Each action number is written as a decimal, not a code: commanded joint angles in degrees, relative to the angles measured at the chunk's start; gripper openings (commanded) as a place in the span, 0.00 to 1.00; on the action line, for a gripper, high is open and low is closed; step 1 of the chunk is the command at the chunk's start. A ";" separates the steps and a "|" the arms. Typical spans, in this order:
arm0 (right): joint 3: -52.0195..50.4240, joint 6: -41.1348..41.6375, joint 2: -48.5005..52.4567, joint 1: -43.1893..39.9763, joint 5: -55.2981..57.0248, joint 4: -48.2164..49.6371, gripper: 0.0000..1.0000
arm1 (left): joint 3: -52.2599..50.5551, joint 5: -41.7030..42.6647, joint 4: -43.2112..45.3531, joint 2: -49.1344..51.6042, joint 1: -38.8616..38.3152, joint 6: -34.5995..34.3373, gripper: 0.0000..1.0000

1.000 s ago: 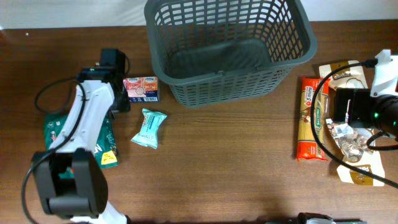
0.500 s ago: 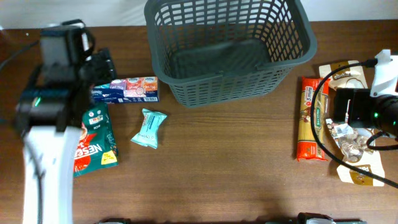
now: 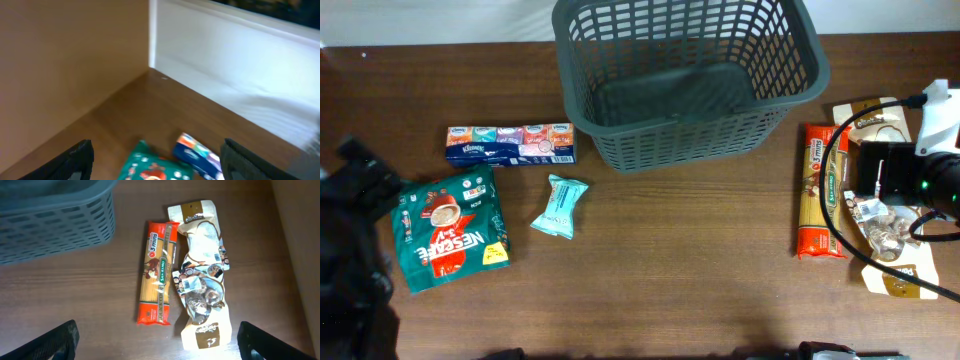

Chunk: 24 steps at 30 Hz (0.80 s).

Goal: Pack container

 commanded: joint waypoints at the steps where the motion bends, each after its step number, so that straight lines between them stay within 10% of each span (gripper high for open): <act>1: 0.96 0.66 -0.33 -0.37 1.11 0.00 0.99 | 0.63 0.98 -1.18 0.09 5.88 -1.20 0.77; 24: 0.96 0.66 -0.33 -0.37 1.11 0.00 0.99 | 0.55 80.67 12.61 16.98 48.98 -12.55 0.76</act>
